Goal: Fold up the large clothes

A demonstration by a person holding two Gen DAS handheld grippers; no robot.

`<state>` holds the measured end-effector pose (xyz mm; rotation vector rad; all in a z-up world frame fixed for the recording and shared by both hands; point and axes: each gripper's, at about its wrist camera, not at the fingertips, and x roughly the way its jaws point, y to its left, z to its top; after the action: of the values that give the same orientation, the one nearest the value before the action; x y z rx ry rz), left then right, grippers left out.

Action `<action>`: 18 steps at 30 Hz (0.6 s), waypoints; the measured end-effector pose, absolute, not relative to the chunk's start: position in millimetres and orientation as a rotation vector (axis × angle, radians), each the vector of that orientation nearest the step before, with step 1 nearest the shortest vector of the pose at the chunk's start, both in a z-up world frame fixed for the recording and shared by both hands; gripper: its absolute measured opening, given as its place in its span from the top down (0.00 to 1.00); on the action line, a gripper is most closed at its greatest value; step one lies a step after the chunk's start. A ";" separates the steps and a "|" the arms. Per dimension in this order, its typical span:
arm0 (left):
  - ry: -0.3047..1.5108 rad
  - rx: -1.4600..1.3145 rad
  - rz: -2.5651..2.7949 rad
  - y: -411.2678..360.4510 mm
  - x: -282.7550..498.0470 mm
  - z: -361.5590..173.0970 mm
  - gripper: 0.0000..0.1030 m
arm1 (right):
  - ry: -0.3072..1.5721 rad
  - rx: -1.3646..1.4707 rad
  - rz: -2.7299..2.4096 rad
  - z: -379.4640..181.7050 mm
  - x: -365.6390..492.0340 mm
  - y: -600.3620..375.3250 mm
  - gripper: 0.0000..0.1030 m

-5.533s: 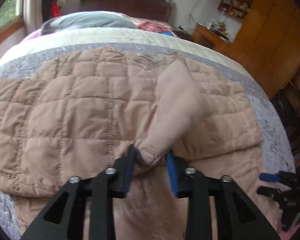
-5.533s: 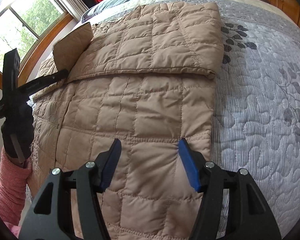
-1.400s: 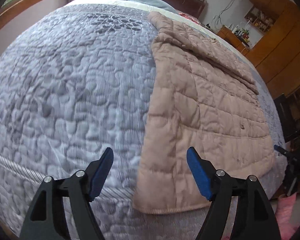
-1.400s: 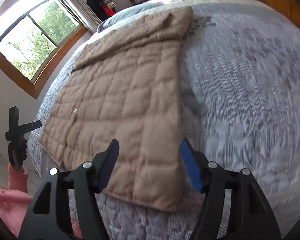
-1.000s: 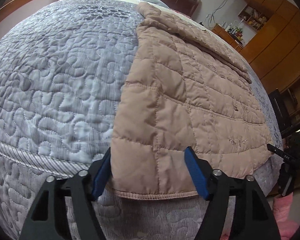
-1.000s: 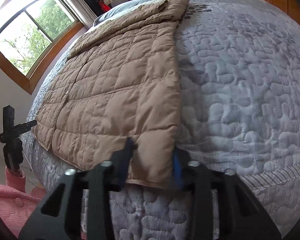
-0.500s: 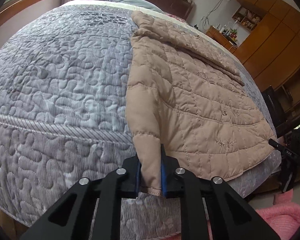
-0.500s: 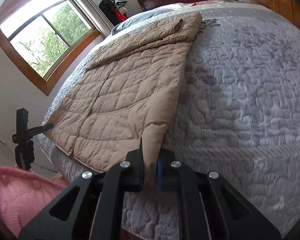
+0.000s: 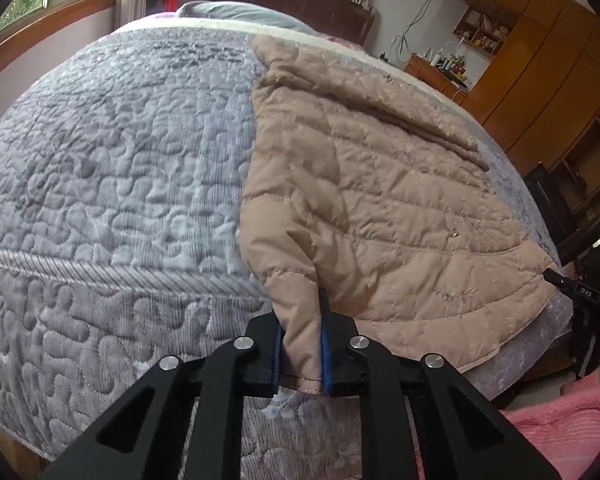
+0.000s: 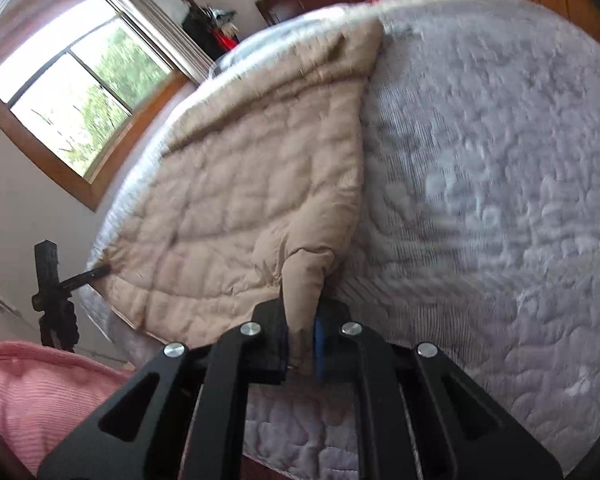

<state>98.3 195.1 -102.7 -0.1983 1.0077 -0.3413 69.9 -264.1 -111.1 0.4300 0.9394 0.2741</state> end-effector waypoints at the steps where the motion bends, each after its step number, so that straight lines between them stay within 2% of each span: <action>1: 0.981 -0.205 -0.353 195.6 100.3 -92.2 0.86 | 0.901 0.421 0.280 -98.3 70.5 -264.3 0.93; 7: 0.872 -0.183 -0.368 190.5 142.4 -43.2 0.87 | 0.781 0.363 0.304 -41.2 100.7 -266.9 0.93; 18: 0.753 -0.147 -0.328 167.1 294.3 14.0 0.87 | 0.795 0.402 0.273 13.8 231.0 -296.3 0.93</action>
<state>294.3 167.1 14.0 -0.1473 0.7533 -0.3282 231.0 -296.3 13.8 0.4025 0.7952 0.2734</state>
